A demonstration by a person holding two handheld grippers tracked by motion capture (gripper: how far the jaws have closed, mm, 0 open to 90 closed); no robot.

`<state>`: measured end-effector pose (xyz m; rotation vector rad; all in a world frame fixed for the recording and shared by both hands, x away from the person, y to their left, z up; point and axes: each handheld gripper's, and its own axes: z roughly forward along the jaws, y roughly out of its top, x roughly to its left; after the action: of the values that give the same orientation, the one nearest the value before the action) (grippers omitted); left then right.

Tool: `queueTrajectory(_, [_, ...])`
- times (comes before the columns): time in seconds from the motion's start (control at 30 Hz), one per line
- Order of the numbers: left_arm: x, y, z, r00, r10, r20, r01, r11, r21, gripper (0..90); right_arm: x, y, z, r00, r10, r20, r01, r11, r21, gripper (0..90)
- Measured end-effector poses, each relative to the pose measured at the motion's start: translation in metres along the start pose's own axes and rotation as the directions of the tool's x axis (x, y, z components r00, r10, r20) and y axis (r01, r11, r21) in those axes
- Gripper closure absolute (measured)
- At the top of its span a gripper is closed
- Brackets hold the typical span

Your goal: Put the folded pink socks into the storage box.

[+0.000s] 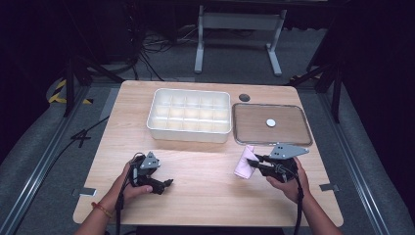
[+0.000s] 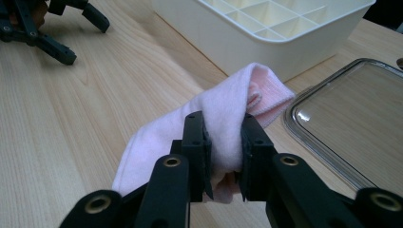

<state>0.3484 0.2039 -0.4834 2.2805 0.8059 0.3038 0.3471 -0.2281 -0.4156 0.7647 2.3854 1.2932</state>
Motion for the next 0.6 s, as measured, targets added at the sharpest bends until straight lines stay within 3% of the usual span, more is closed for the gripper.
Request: queueTrajectory(0.6, [0.0, 0.0, 0.0, 1.0, 0.003, -0.001, -0.003, 1.0, 0.003, 7.3, -0.009, 0.02, -0.012, 0.9985, -0.026, 0.047, 0.029, 0.998, -0.053, 76.2])
